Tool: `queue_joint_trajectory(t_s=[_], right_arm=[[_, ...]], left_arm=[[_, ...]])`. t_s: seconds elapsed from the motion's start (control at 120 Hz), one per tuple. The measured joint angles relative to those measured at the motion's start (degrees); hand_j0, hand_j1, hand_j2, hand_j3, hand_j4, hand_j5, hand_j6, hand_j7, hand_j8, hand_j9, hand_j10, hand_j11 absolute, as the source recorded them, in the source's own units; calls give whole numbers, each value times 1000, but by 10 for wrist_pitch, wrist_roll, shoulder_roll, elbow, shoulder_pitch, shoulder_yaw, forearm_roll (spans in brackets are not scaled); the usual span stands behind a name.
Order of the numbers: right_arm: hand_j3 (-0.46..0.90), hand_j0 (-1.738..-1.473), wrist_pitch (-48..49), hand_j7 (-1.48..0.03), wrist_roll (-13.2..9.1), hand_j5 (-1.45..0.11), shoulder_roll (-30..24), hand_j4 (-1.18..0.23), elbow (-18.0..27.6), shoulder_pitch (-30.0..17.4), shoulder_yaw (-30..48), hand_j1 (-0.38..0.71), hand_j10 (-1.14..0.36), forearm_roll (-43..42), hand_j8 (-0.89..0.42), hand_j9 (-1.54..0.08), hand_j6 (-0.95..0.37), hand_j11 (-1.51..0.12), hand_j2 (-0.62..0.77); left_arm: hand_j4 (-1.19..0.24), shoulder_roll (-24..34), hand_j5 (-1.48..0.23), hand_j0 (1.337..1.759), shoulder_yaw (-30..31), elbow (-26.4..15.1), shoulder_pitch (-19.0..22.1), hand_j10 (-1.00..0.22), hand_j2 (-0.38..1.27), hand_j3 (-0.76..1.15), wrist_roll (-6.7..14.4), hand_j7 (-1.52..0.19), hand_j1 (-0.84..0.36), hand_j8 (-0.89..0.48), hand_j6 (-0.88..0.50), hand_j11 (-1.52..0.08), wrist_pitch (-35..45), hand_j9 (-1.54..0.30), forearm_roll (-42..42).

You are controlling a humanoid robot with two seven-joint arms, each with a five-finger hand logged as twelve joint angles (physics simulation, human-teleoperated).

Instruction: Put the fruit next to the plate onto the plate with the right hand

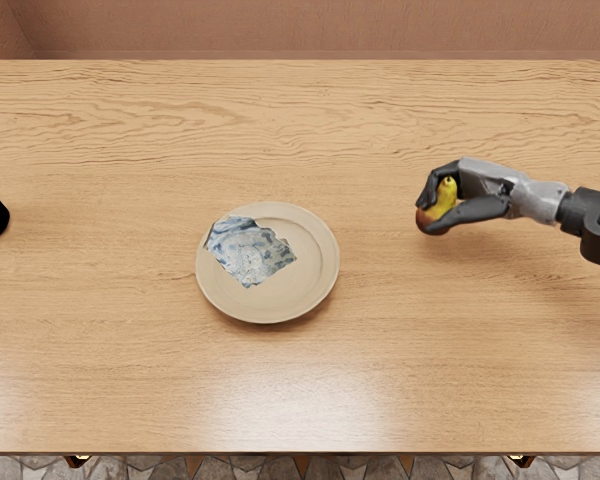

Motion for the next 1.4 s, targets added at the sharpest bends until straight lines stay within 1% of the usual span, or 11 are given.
queue_joint_trajectory(t_s=[0.15,0.4,0.45,0.508,0.617,0.8,0.992,1.142,1.25,1.333,1.4], right_arm=[[0,-1647,5,-1129,-17,-1183,13,-843,35,23,-1,453,-216,0,-264,-1125,-603,-1173,370],[0,-1647,6,-1133,-49,-1205,76,-839,46,57,-2,461,-201,-1,-266,-1132,-604,-1176,385],[0,-1647,6,-1133,-53,-1207,91,-839,47,61,-2,457,-201,-1,-267,-1134,-607,-1175,379],[0,-1647,6,-1133,-56,-1205,107,-841,47,64,-2,401,-213,-1,-287,-1137,-639,-1174,292],[1,-1650,6,-1134,-59,-1192,135,-848,47,67,-2,341,-231,-1,-339,-1151,-697,-1166,236],[0,-1649,5,-1134,-67,-1180,175,-855,43,68,-4,354,-239,-6,-337,-1157,-700,-1138,263],[0,-1649,6,-1134,-72,-1183,208,-853,8,66,-29,353,-252,-7,-333,-1161,-698,-1142,245],[0,-1650,6,-1134,-150,-1185,238,-852,-2,93,-35,350,-252,-6,-333,-1164,-700,-1148,239],[0,-1650,7,-1133,-179,-1183,248,-850,-1,108,-36,348,-256,-6,-332,-1163,-701,-1152,235],[0,-1652,7,-788,-190,-823,249,-592,6,113,-27,144,-190,15,-244,-809,-494,-801,155],[0,-1654,7,-581,-195,-606,248,-436,10,115,-22,17,-146,26,-186,-595,-366,-590,110]], left_arm=[[0,0,0,1658,0,0,0,0,0,0,0,0,349,0,0,0,0,0,0],[0,0,0,1658,0,0,0,0,0,0,0,0,349,0,0,0,0,0,0],[0,0,0,1658,0,0,0,0,0,0,0,0,349,0,0,0,0,0,0],[0,0,0,1658,0,0,0,0,0,0,0,0,349,0,0,0,0,0,0],[0,0,0,1658,0,0,0,0,0,0,0,0,349,0,0,0,0,0,0],[0,0,0,1658,0,0,0,0,0,0,0,0,349,0,0,0,0,0,0],[0,0,0,1658,0,0,0,0,0,0,0,0,349,0,0,0,0,0,0],[0,0,0,1658,0,0,0,0,0,0,0,0,349,0,0,0,0,0,0],[0,0,0,1658,0,0,0,0,0,0,0,0,349,0,0,0,0,0,0],[0,0,0,1658,0,0,0,0,0,0,0,0,349,0,0,0,0,0,0],[0,0,0,1658,0,0,0,0,0,0,0,0,349,0,0,0,0,0,0]])
